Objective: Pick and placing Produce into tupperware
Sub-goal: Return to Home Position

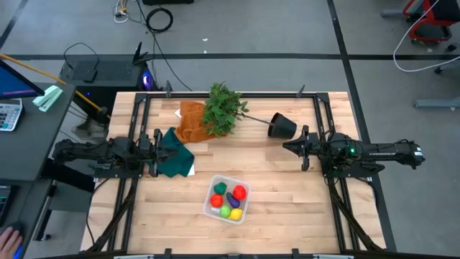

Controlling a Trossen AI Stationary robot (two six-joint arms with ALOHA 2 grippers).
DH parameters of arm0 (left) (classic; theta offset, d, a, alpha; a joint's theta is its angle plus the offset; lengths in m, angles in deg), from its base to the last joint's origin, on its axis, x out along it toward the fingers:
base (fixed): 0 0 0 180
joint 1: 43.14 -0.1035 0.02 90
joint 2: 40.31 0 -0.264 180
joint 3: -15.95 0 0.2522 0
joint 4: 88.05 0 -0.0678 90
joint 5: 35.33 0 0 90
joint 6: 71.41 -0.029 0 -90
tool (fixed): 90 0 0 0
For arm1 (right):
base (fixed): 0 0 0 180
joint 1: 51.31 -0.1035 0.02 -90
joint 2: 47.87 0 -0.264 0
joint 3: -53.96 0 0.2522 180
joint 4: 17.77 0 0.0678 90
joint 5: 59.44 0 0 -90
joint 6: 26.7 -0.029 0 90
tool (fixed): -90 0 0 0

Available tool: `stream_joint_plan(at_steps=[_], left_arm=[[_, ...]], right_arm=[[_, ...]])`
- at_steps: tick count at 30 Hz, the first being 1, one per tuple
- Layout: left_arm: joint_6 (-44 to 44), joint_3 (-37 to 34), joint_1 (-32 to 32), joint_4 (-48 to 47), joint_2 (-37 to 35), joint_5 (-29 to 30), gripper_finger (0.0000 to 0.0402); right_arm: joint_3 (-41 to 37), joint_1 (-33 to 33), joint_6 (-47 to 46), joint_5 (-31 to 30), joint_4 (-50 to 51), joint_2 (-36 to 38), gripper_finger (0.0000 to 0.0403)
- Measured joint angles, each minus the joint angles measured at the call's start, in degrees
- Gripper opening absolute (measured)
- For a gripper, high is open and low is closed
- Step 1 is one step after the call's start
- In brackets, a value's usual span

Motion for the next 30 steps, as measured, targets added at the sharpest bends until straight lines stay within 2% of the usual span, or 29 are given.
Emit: stream_joint_plan(at_steps=[30], left_arm=[[0.00,0.00,0.00,0.00,0.00,0.00,0.0063]], right_arm=[[0.00,0.00,0.00,0.00,0.00,0.02,0.0000]])
